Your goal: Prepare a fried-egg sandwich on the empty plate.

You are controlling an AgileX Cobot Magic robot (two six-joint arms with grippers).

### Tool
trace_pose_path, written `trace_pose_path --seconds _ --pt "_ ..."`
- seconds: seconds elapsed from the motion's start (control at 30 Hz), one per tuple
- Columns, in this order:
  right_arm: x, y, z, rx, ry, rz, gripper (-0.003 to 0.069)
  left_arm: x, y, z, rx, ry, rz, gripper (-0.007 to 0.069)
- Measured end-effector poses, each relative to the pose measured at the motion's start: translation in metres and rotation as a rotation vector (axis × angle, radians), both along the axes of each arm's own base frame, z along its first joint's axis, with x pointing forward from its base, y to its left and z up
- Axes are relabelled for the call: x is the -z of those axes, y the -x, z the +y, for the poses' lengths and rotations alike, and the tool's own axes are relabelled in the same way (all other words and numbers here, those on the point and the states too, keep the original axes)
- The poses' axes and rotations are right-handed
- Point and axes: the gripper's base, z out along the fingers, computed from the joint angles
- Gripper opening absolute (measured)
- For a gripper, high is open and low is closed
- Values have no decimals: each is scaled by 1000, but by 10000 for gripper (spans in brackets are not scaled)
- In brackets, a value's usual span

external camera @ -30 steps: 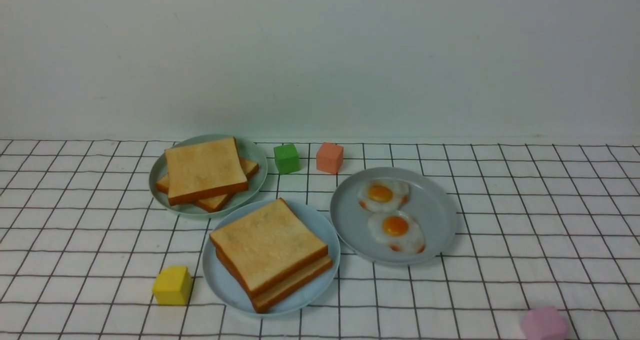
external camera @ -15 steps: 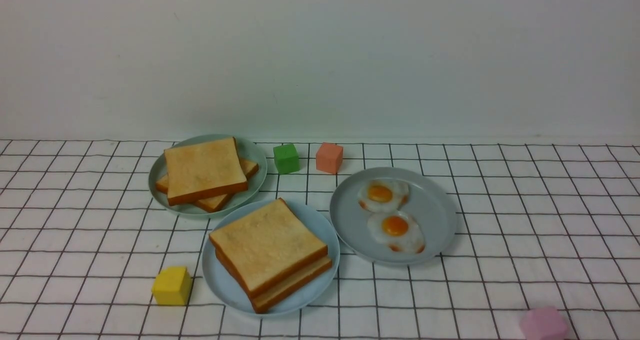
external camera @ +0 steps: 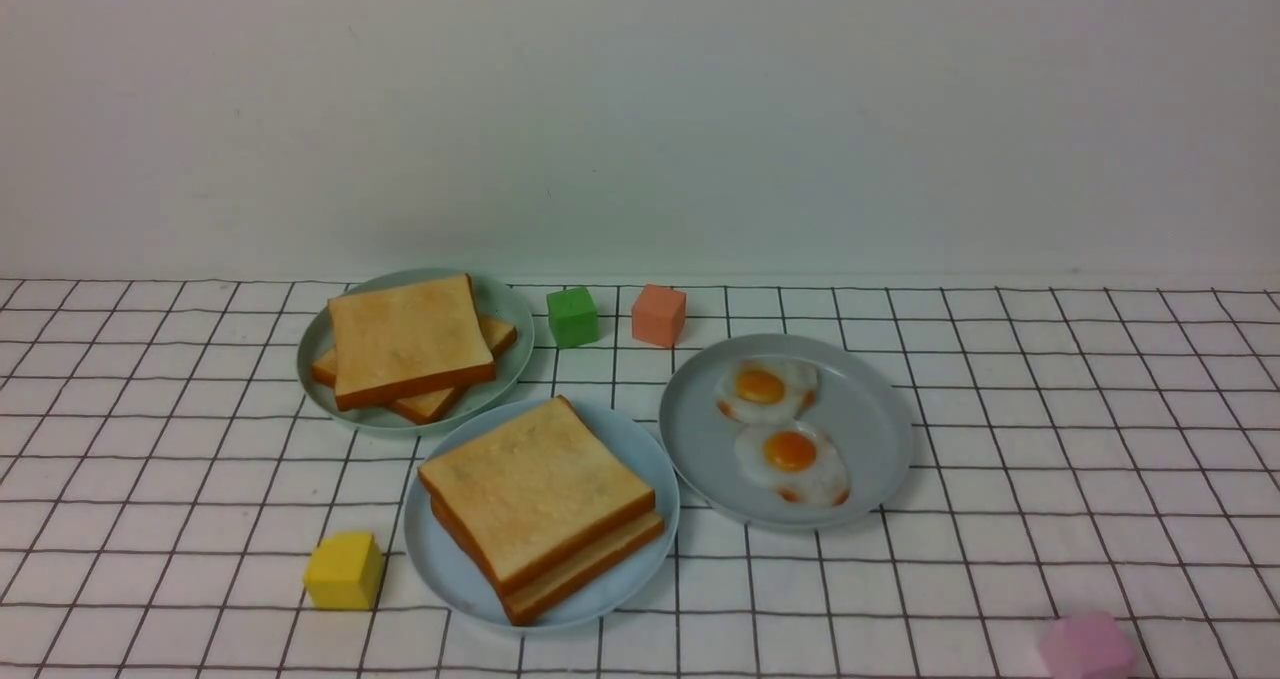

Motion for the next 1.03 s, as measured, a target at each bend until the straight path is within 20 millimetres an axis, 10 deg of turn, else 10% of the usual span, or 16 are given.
trace_pose_path --seconds 1.03 --pt "0 0 0 0 0 0 74 0 0 0 0 0 0 6"
